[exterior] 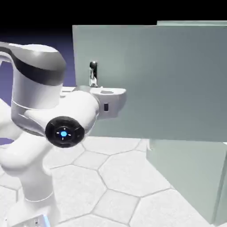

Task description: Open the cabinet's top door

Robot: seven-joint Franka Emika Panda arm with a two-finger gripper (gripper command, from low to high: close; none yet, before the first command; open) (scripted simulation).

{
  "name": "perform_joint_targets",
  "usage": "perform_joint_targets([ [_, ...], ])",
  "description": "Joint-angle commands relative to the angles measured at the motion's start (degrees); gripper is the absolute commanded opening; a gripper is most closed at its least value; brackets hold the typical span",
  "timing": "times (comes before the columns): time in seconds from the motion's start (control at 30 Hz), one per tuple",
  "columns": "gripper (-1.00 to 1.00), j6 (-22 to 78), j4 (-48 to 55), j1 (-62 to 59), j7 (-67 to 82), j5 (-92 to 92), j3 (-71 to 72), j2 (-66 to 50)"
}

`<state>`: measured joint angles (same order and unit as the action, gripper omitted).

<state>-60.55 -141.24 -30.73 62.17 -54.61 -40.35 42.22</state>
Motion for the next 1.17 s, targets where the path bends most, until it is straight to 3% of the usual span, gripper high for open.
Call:
perform_joint_targets([
  [0.0, -1.0, 1.76, 2.07, 1.56, 0.87, 0.92, -1.85, -1.98],
  [0.37, -1.0, 21.65, 23.71, 20.34, 12.32, 6.48, -23.76, -23.02],
  [0.63, -1.0, 30.34, 31.73, 34.11, 19.71, 7.32, -40.38, -32.8],
  [0.83, -1.0, 30.79, 34.33, 46.38, 19.04, 8.13, -51.65, -31.62],
  [1.13, -1.0, 27.62, 41.81, 65.07, 8.95, 11.35, -62.36, -17.95],
])
